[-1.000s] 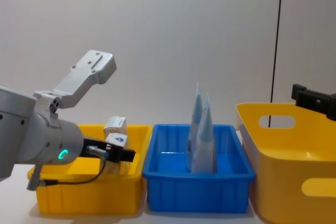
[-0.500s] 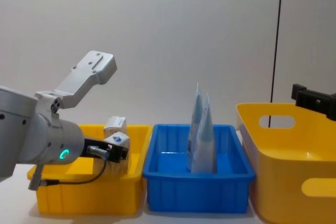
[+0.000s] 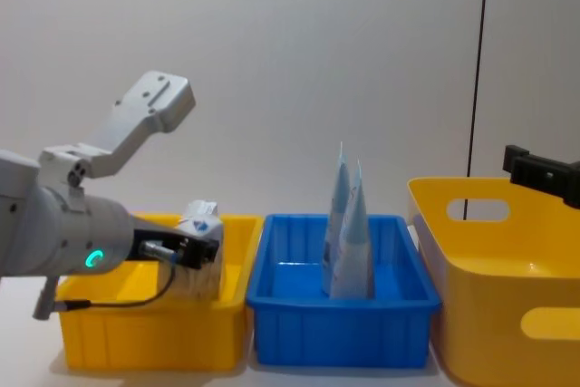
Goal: Bimanual collaborative sorting of washing and personal care products
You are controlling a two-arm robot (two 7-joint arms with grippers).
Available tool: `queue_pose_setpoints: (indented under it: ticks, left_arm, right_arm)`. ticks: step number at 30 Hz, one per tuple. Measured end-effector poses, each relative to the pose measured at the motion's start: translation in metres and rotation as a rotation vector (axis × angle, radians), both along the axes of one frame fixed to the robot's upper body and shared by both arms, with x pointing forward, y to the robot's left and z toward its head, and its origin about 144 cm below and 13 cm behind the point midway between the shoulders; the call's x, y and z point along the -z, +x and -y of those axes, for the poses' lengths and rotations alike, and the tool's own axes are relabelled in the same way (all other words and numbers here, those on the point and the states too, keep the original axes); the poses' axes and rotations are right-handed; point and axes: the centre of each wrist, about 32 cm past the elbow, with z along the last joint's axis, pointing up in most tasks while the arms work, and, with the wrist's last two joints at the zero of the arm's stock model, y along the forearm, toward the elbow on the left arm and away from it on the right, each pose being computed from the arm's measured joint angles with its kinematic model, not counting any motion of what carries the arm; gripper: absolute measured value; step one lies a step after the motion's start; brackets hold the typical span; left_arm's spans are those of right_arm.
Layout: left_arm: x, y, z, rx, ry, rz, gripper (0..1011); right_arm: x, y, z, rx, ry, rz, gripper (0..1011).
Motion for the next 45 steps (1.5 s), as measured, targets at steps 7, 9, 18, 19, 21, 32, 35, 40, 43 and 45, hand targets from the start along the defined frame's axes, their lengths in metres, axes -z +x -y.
queue_pose_setpoints:
  ticks: [7, 9, 18, 19, 21, 32, 35, 40, 43, 45]
  left_arm:
    - [-0.016, -0.010, -0.016, 0.066, 0.019, 0.084, 367]
    - [-0.021, -0.011, -0.020, 0.081, 0.024, 0.102, 367]
    - [-0.054, -0.022, -0.041, 0.195, 0.033, 0.201, 367]
    - [-0.055, -0.023, -0.041, 0.205, 0.030, 0.205, 367]
    - [-0.063, -0.026, -0.045, 0.238, 0.024, 0.223, 367]
    - [-0.086, -0.036, -0.058, 0.401, -0.013, 0.274, 367]
    - [-0.090, -0.037, -0.060, 0.448, -0.027, 0.278, 367]
    - [-0.095, -0.040, -0.063, 0.530, -0.050, 0.277, 367]
    - [-0.097, -0.040, -0.064, 0.577, -0.061, 0.273, 367]
    - [-0.098, -0.041, -0.064, 0.606, -0.068, 0.269, 367]
  right_arm:
    - [0.000, 0.000, 0.000, 0.000, 0.000, 0.000, 1002]
    - [0.000, 0.000, 0.000, 0.000, 0.000, 0.000, 1002]
    - [0.000, 0.000, 0.000, 0.000, 0.000, 0.000, 1002]
    - [0.000, 0.000, 0.000, 0.000, 0.000, 0.000, 1002]
    - [0.000, 0.000, 0.000, 0.000, 0.000, 0.000, 1002]
    - [0.000, 0.000, 0.000, 0.000, 0.000, 0.000, 1002]
    - [0.000, 0.000, 0.000, 0.000, 0.000, 0.000, 1002]
    - [0.000, 0.000, 0.000, 0.000, 0.000, 0.000, 1002]
    - [0.000, 0.000, 0.000, 0.000, 0.000, 0.000, 1002]
    - [0.000, 0.000, 0.000, 0.000, 0.000, 0.000, 1002]
